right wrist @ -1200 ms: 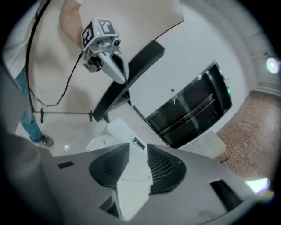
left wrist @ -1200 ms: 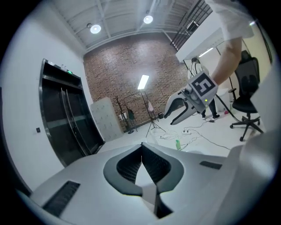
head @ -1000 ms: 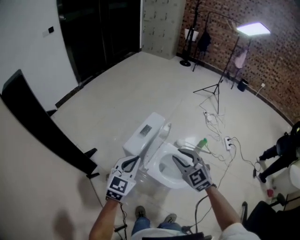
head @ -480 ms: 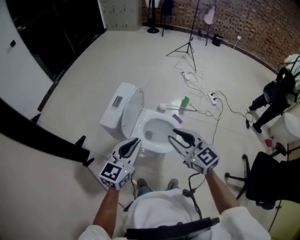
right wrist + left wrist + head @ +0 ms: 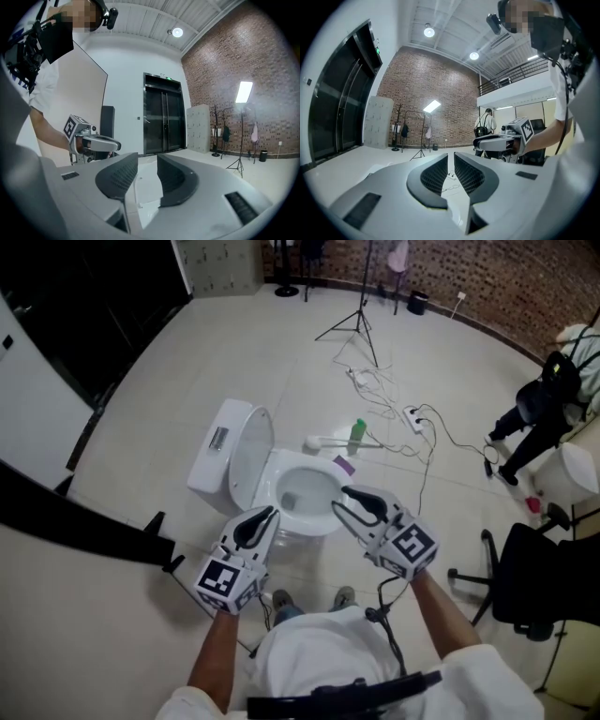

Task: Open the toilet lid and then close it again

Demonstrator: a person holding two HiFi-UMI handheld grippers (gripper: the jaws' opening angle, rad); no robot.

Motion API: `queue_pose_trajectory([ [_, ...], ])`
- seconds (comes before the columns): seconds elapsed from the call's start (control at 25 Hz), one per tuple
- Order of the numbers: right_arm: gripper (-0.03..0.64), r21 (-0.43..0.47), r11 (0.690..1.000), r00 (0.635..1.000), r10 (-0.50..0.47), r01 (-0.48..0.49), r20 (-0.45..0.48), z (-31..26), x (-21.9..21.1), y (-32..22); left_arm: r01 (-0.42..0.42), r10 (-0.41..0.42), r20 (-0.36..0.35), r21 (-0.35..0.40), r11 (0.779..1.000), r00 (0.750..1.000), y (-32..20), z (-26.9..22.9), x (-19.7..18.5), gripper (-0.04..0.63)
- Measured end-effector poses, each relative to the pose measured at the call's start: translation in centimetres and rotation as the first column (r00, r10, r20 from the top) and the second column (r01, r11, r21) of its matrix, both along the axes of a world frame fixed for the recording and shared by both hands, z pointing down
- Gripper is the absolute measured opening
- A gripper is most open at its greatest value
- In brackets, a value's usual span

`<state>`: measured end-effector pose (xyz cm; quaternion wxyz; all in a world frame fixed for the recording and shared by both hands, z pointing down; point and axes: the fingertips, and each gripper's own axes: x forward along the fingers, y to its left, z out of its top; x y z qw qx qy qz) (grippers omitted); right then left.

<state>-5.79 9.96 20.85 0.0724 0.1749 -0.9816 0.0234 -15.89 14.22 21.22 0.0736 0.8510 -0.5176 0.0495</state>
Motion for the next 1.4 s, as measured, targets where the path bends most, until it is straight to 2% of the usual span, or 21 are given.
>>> queue_pose_trajectory([
  [0.4, 0.13, 0.0, 1.0, 1.0, -0.003, 0.003, -0.021, 0.0, -0.4, 0.2, 0.007, -0.007, 0.002, 0.005, 1.0, 1.0, 0.2, 0.0, -0.3, 0.035],
  [0.56, 0.13, 0.007, 1.0, 1.0, -0.005, 0.005, -0.031, -0.1, -0.5, 0.2, 0.033, -0.033, 0.018, -0.017, 0.999, 0.999, 0.2, 0.5, -0.9, 0.028],
  [0.84, 0.13, 0.012, 1.0, 0.999, -0.007, 0.008, -0.049, 0.1, -1.1, 0.6, 0.088, -0.088, -0.011, 0.046, 0.995, 0.996, 0.2, 0.1, -2.8, 0.038],
  [1.0, 0.13, 0.022, 1.0, 0.998, -0.008, 0.009, -0.055, -0.2, -2.0, 0.4, 0.101, -0.101, -0.017, 0.039, 0.994, 0.995, 0.2, 0.0, -3.8, 0.038],
  [1.2, 0.13, 0.023, 1.0, 0.997, 0.011, -0.009, -0.075, -0.3, -3.2, 0.1, 0.142, -0.145, 0.03, 0.071, 0.987, 0.989, 0.1, 0.4, -6.3, 0.04],
  [1.32, 0.13, 0.037, 0.999, 0.994, 0.032, -0.028, -0.103, -0.3, -4.0, -0.4, 0.198, -0.205, 0.081, 0.085, 0.977, 0.976, 0.1, 0.9, -9.0, 0.042],
  [1.4, 0.13, 0.05, 0.998, 0.992, 0.043, -0.037, -0.115, -0.2, -4.7, -1.1, 0.222, -0.229, 0.09, 0.079, 0.972, 0.969, -0.2, 1.2, -10.8, 0.043],
])
